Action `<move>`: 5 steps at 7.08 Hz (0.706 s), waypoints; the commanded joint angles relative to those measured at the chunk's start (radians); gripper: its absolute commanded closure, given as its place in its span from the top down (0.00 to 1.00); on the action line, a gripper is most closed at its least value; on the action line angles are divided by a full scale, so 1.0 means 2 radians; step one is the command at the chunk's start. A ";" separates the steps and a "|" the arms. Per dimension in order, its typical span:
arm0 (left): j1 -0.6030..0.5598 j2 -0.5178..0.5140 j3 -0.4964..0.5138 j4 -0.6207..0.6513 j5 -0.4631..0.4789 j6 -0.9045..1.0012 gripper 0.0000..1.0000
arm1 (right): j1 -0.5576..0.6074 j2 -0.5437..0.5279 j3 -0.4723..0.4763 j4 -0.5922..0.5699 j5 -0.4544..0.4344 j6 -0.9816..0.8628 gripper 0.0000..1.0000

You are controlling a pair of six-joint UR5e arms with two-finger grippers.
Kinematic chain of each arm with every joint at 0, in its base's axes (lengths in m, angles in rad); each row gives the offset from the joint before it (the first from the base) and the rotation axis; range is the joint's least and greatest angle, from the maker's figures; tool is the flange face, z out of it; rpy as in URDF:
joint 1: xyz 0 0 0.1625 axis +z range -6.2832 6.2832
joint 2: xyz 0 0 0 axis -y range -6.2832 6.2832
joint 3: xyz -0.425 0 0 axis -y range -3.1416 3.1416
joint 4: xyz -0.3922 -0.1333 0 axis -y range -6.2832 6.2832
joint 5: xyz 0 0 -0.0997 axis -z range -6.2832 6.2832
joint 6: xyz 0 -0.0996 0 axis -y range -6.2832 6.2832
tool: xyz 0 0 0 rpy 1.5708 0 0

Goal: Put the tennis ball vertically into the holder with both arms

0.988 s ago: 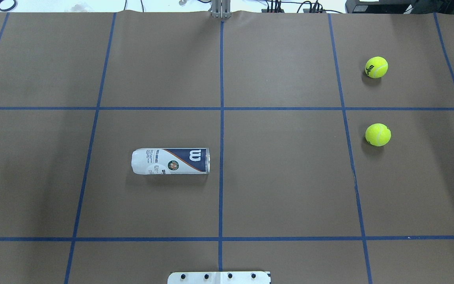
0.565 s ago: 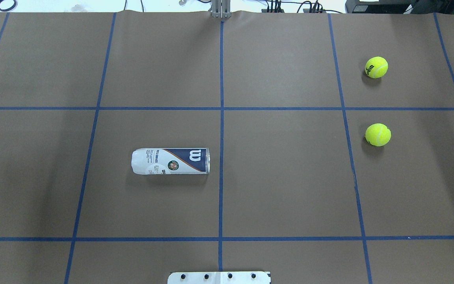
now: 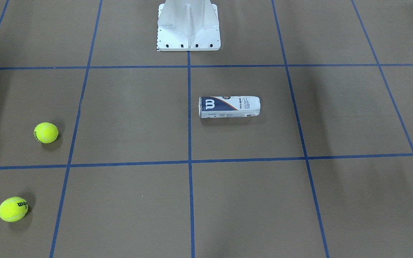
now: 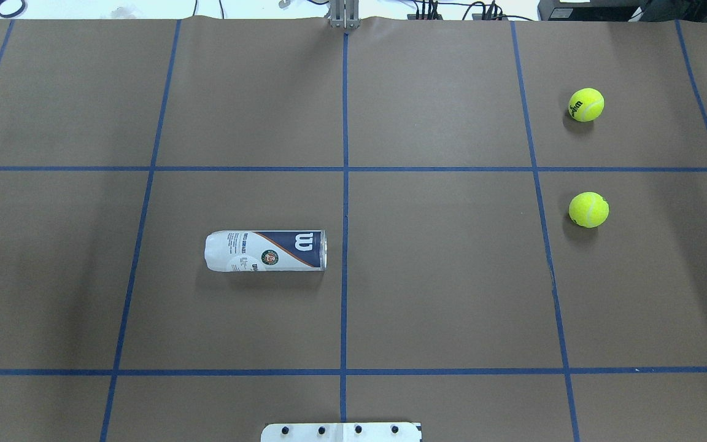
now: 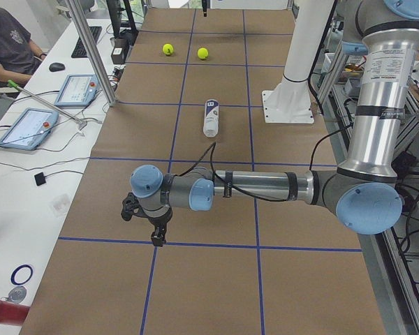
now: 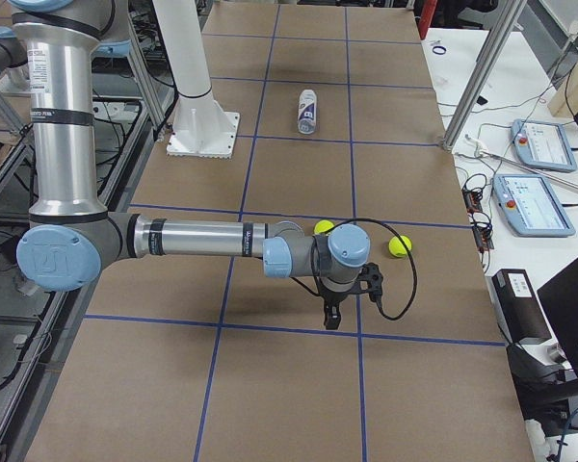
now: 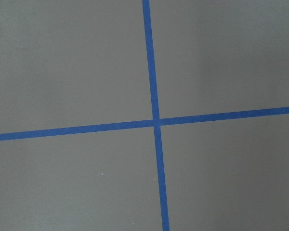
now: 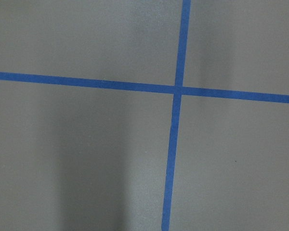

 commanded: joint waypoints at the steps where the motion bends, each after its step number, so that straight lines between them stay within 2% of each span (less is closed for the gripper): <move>1: 0.001 0.000 -0.006 -0.005 0.000 -0.001 1.00 | 0.000 -0.002 0.001 0.000 0.001 0.000 0.99; 5: 0.028 -0.005 -0.036 -0.006 0.000 0.003 0.99 | 0.000 -0.004 0.001 0.000 0.005 0.000 0.99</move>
